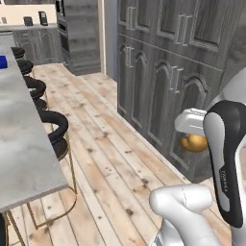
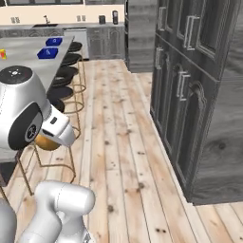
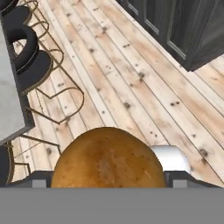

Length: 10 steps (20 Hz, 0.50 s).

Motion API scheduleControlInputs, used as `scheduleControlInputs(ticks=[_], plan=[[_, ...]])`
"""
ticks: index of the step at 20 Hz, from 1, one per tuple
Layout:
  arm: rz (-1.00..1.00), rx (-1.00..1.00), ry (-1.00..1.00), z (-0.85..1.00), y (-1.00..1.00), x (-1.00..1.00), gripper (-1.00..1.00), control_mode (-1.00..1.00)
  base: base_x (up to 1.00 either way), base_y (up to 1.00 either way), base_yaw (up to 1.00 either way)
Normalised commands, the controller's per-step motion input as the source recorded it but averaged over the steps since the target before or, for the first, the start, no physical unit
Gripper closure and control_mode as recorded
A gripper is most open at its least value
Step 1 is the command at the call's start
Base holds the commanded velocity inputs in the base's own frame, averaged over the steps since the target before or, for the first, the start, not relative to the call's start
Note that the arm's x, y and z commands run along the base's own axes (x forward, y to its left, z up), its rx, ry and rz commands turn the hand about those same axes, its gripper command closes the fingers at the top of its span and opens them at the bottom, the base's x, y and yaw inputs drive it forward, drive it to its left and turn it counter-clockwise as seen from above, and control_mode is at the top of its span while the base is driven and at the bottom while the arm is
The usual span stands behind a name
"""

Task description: Gather the carrot and potato from the fridge and place them on a tray on the dining counter. Then gather the fish and chicken drumstick from the fridge and place them on the other tray.

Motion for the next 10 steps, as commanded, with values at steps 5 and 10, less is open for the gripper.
scheduleControlInputs(ticks=[5, 10], plan=[[0.0, 0.0, 0.0, 0.0, 0.0, 0.0, 1.0, 1.0, 1.0, -0.7, 0.11], [0.0, 0.0, 0.0, 0.0, 0.0, 0.0, 1.0, 1.0, 1.0, -0.38, 0.03]])
